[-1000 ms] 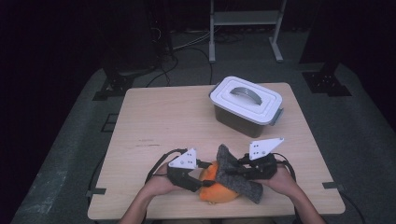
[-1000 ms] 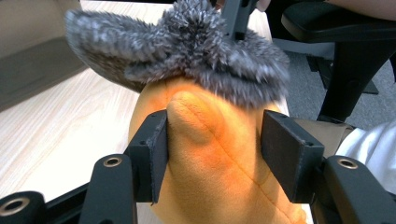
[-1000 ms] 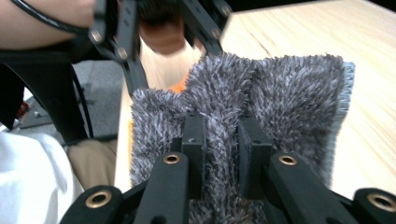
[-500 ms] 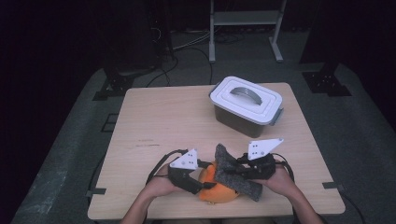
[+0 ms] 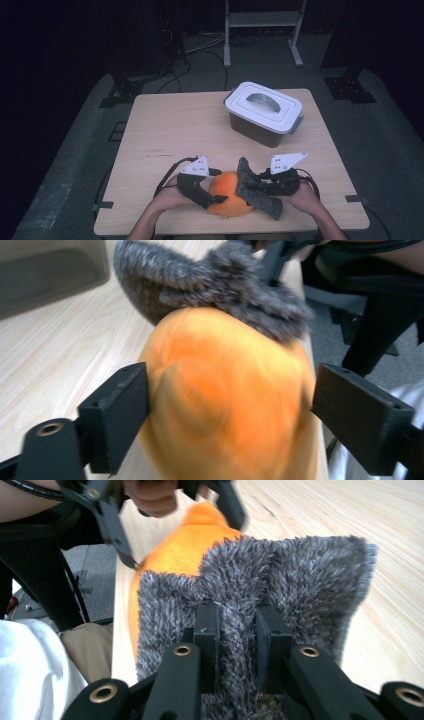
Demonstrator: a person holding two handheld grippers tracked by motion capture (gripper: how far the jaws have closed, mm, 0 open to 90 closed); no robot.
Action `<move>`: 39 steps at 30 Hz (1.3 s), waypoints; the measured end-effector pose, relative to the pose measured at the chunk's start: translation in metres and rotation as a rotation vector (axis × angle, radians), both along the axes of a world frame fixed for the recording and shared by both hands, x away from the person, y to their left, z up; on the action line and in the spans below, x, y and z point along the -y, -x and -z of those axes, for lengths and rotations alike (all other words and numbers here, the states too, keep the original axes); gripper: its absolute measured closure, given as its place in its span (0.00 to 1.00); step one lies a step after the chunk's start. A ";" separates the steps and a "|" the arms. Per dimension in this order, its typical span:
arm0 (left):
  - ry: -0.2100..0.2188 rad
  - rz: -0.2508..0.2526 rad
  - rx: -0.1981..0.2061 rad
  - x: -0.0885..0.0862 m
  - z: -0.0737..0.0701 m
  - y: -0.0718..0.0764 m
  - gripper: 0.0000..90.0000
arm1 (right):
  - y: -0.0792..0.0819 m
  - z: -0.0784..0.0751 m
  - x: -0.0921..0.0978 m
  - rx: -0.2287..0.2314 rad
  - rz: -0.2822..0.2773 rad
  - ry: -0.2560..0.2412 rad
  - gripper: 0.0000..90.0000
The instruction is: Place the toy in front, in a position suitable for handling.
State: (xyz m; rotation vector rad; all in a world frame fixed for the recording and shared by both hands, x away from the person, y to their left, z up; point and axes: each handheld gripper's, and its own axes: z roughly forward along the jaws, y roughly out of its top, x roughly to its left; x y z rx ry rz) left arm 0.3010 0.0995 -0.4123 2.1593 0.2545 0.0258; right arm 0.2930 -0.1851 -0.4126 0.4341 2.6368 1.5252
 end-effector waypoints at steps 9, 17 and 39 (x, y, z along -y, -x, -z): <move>0.045 -0.068 0.139 0.000 -0.002 0.005 0.51 | 0.000 -0.009 -0.005 0.047 0.026 -0.001 0.83; 0.075 -0.074 0.172 -0.002 0.006 0.001 0.48 | -0.017 -0.012 0.002 0.061 0.127 -0.061 0.83; 0.060 -0.014 0.036 -0.024 0.004 -0.008 0.48 | -0.005 0.002 0.000 0.040 0.046 -0.004 0.83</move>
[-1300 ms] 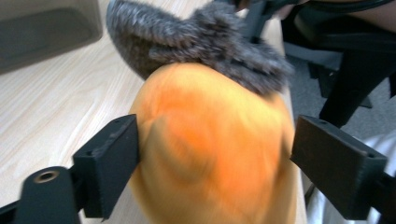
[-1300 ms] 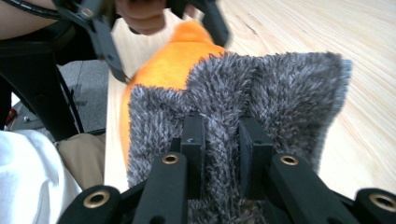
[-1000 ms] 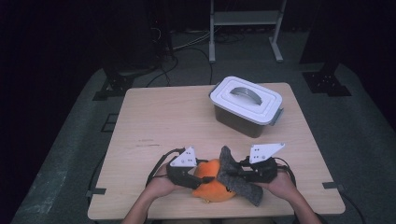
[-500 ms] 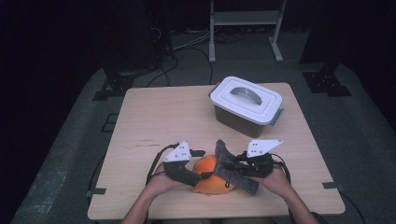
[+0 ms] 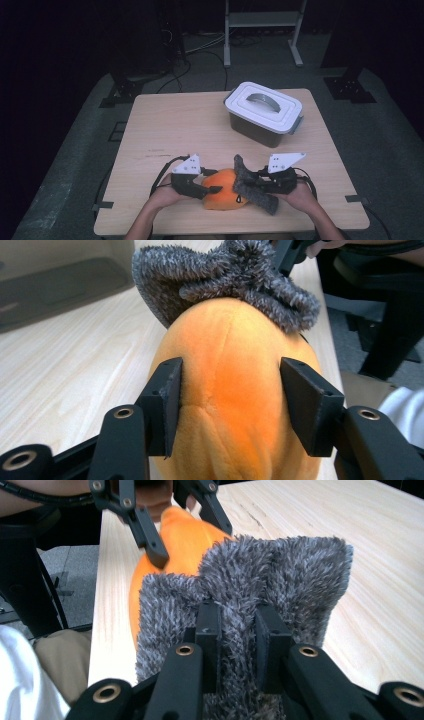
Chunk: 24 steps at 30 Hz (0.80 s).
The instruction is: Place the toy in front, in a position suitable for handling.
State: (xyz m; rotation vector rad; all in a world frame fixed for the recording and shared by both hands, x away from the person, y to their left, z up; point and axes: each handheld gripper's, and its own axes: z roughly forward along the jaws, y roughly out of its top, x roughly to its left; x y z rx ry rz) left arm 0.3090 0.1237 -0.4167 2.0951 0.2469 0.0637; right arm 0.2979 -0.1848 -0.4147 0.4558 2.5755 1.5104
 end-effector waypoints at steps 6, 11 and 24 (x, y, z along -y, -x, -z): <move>-0.023 -0.021 -0.004 0.009 -0.004 0.001 0.24 | 0.004 -0.002 -0.007 0.021 -0.013 0.004 0.83; -0.044 -0.038 0.021 0.008 -0.002 0.001 0.43 | 0.004 -0.002 -0.009 0.033 -0.002 0.014 0.83; -0.040 -0.035 -0.013 -0.005 0.002 -0.004 0.47 | -0.004 0.010 0.010 -0.059 0.031 0.028 0.84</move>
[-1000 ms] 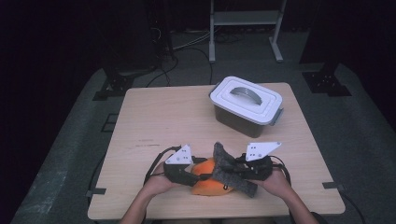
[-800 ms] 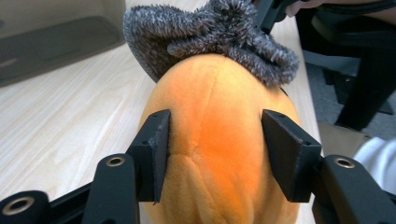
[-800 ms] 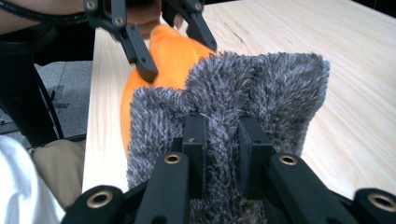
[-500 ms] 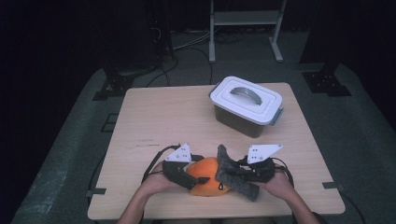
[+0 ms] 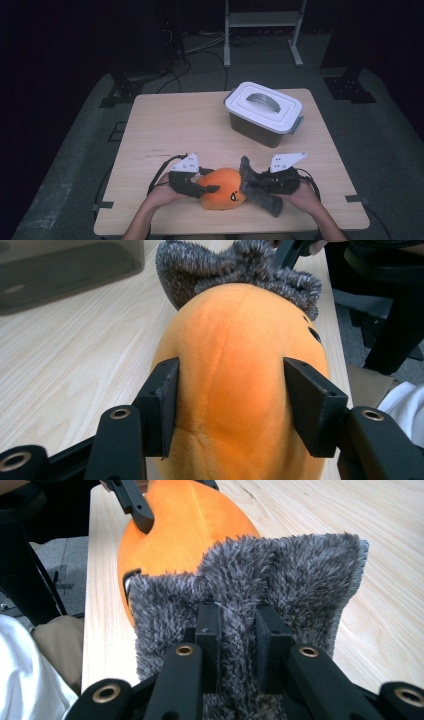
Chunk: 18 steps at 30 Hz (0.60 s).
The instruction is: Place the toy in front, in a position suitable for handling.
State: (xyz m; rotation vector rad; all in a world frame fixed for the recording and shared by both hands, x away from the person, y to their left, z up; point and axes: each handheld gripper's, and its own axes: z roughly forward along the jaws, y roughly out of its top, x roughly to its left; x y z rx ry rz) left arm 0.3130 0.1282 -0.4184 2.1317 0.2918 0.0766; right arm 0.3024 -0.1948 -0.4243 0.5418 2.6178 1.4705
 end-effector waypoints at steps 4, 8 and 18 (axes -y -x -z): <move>0.004 0.009 0.002 0.001 0.000 0.001 0.48 | 0.003 -0.012 -0.005 0.043 -0.015 -0.065 0.84; 0.015 0.012 -0.007 0.003 0.000 0.001 0.42 | 0.003 -0.009 -0.015 0.046 -0.037 -0.031 0.83; 0.031 -0.056 0.048 0.010 -0.002 0.002 0.53 | 0.001 -0.007 -0.011 0.041 -0.015 -0.008 0.83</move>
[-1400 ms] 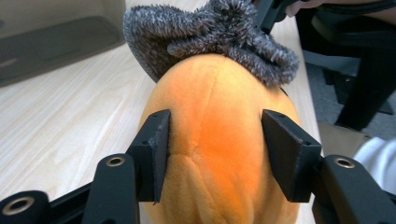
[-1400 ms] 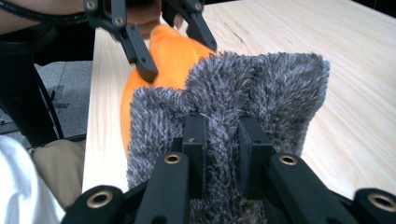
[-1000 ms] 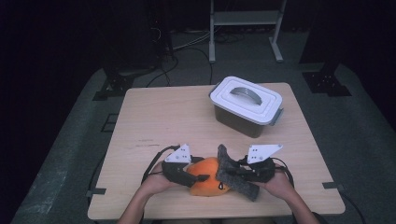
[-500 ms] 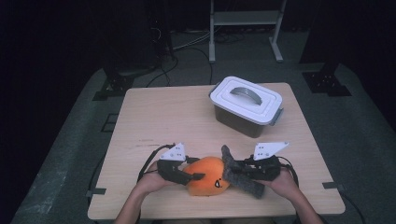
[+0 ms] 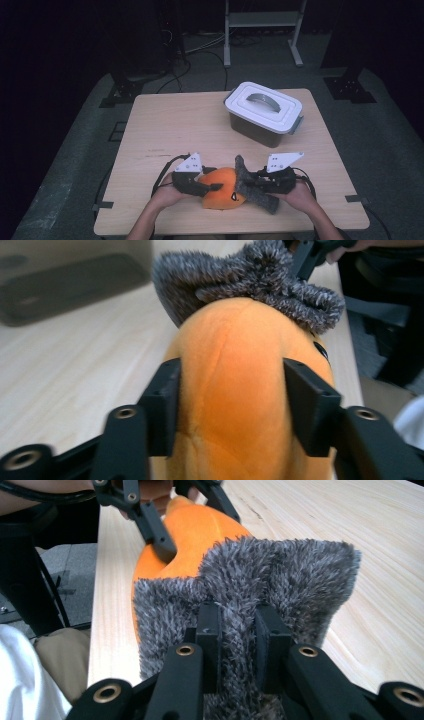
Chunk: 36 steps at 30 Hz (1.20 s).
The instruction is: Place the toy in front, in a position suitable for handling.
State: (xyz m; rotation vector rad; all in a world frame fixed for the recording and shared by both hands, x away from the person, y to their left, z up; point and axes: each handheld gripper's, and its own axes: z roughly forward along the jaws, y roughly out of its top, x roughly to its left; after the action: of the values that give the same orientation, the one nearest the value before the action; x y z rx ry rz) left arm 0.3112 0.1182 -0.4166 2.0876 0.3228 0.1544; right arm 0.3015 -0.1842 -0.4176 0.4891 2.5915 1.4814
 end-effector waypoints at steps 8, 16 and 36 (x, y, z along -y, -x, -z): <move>0.030 -0.057 0.091 0.003 -0.002 0.003 0.56 | -0.008 -0.007 0.015 0.014 0.052 -0.035 0.83; 0.027 0.020 0.049 -0.001 -0.006 0.005 0.40 | -0.008 0.005 -0.003 -0.017 -0.005 -0.005 0.83; 0.042 0.104 -0.039 -0.011 -0.007 0.004 0.45 | 0.004 -0.015 0.004 0.020 -0.052 -0.045 0.83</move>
State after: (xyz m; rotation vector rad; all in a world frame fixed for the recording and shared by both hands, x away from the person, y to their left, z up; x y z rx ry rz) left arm 0.3076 0.1292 -0.4096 2.0622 0.2387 0.0443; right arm 0.2976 -0.1883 -0.4023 0.4126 2.5801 1.5550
